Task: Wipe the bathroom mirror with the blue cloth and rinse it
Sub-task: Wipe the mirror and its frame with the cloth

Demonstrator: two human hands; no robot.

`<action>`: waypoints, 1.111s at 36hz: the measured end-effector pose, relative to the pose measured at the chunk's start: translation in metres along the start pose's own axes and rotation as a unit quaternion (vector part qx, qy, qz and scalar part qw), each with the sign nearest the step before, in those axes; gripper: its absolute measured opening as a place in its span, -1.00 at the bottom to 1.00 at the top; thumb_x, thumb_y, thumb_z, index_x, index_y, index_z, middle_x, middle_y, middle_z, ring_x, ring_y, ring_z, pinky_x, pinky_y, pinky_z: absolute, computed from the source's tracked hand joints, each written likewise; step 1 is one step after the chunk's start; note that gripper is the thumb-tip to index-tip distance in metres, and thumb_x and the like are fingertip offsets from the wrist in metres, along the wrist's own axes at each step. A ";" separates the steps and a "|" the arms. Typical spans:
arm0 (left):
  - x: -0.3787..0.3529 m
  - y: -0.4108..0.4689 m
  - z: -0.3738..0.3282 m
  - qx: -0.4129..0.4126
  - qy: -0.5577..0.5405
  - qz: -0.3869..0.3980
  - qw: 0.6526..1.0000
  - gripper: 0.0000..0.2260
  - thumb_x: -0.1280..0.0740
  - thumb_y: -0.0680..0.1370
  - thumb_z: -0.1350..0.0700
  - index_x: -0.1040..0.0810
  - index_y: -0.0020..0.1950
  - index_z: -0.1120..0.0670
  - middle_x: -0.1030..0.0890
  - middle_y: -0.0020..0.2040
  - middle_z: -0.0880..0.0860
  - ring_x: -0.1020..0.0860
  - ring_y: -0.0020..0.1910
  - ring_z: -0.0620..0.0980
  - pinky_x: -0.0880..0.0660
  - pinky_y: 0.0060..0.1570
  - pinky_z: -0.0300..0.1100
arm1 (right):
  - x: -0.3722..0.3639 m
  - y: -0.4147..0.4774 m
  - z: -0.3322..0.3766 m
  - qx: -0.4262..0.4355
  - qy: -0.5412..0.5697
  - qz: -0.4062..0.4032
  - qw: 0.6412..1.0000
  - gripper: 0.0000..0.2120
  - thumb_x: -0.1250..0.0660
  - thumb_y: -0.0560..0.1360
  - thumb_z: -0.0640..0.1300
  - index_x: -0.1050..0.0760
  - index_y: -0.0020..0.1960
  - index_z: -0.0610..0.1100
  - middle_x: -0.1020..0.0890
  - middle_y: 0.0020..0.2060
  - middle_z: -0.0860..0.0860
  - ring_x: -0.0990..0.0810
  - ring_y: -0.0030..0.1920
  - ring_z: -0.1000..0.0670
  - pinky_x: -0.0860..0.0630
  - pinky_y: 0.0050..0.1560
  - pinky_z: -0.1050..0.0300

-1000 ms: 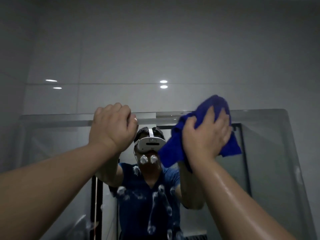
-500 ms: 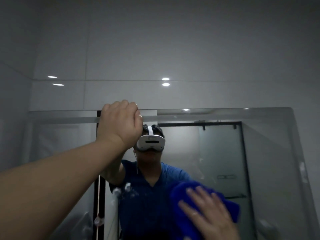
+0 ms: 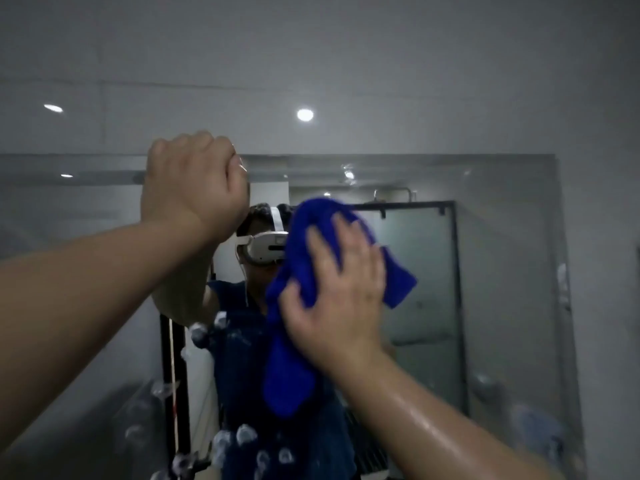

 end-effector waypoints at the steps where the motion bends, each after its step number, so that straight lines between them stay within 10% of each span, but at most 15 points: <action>1: 0.000 0.000 0.000 0.000 -0.004 -0.002 1.000 -0.75 -0.14 0.66 0.02 -0.49 -0.08 0.13 -0.37 -0.17 0.07 -0.31 -0.17 0.10 -0.31 -0.02 0.10 | -0.007 -0.028 0.005 0.060 0.001 0.039 0.997 -0.25 -0.38 0.47 0.22 -0.36 0.64 0.12 -0.23 0.71 0.00 -0.09 0.73 -0.09 0.03 0.72 -0.23; 10: 0.002 0.002 0.001 -0.013 0.002 -0.006 1.000 -0.74 -0.12 0.66 0.03 -0.50 -0.08 0.14 -0.38 -0.18 0.08 -0.31 -0.20 0.12 -0.20 -0.06 0.04 | 0.019 -0.127 -0.101 0.257 -0.049 0.135 0.956 -0.22 -0.52 0.36 0.24 -0.49 0.56 0.18 -0.38 0.65 0.07 -0.29 0.68 -0.06 -0.28 0.60 -0.24; 16: -0.002 0.000 0.001 0.003 0.008 -0.008 1.000 -0.72 -0.09 0.66 0.01 -0.50 -0.05 0.14 -0.45 -0.13 0.12 -0.30 -0.15 0.11 -0.31 0.02 0.11 | 0.058 0.022 -0.141 0.016 -0.021 -0.032 0.999 -0.33 -0.32 0.46 0.13 -0.46 0.56 0.00 -0.42 0.60 -0.12 -0.36 0.61 -0.22 -0.29 0.57 -0.41; 22: -0.001 0.000 0.001 -0.010 0.008 -0.018 1.000 -0.71 -0.07 0.65 0.01 -0.50 -0.05 0.13 -0.53 -0.10 0.19 -0.37 -0.14 0.17 -0.33 0.03 0.12 | 0.038 0.131 -0.042 -0.197 0.026 -0.142 0.970 -0.32 -0.23 0.56 0.18 -0.37 0.65 0.02 -0.29 0.68 -0.13 -0.20 0.69 -0.17 -0.05 0.70 -0.25; 29: -0.004 0.004 0.007 -0.040 0.027 -0.019 0.999 -0.67 -0.09 0.65 0.00 -0.55 0.02 0.18 -0.58 -0.03 0.28 -0.53 -0.05 0.33 -0.34 0.01 0.17 | -0.016 0.065 0.068 -0.008 0.053 -0.091 0.994 -0.33 -0.34 0.49 0.13 -0.47 0.58 0.02 -0.36 0.65 -0.08 -0.22 0.69 -0.15 -0.01 0.70 -0.22; 40: 0.009 0.000 -0.004 -0.027 0.033 -0.005 0.999 -0.64 -0.08 0.67 -0.02 -0.52 -0.07 0.19 -0.45 -0.16 0.25 -0.33 -0.21 0.18 -0.36 -0.06 0.15 | 0.012 -0.020 -0.046 0.250 0.017 0.019 0.968 -0.36 -0.48 0.41 0.08 -0.61 0.48 -0.04 -0.49 0.57 -0.09 -0.38 0.63 -0.16 -0.24 0.61 -0.31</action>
Point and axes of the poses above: each hand's wrist, its own y-axis towards the middle knuckle, its own x-axis out of the back of the hand, z = x × y, the point moved 3 cm from there along y, towards the middle knuckle
